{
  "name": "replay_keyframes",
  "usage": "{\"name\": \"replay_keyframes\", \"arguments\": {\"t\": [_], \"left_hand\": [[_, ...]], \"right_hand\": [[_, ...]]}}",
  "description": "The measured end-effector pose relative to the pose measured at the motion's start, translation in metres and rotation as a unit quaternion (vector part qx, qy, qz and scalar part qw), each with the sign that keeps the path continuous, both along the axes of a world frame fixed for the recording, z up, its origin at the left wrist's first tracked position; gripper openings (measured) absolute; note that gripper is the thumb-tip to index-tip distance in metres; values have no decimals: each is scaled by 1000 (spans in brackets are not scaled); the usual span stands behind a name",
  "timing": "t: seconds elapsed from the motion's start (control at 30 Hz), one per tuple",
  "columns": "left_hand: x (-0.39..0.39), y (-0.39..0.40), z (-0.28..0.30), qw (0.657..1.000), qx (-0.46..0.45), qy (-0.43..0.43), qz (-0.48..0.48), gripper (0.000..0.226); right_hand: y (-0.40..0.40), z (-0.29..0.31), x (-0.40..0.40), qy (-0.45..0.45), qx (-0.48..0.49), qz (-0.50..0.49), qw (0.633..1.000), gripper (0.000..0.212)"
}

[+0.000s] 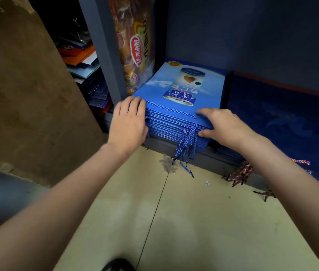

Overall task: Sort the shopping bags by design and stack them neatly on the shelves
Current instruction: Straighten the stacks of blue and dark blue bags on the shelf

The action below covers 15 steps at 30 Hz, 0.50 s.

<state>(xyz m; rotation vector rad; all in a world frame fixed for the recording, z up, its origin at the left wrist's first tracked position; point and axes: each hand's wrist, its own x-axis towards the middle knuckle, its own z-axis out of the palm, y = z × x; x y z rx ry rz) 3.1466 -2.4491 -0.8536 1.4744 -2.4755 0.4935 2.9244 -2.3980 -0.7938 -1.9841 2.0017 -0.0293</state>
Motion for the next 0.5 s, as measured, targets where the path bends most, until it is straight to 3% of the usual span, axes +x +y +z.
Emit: {"name": "replay_keyframes", "arguments": {"t": [0.07,0.2,0.4,0.5], "left_hand": [[-1,-17,27,995,43,-85,2,47],[-21,-43,60,953,133,-269,35,40],[-38,-60,73,917,209,-323,101,68],[-47,-64,67,902,243,-333,130,55]], "right_hand": [[-4,1,-6,8,10,15,1000,67],[-10,-8,-6,15,32,11,999,86],[-17,-9,-16,-49,24,1,999,88],[-19,-6,-23,-33,54,20,998,100]]}}
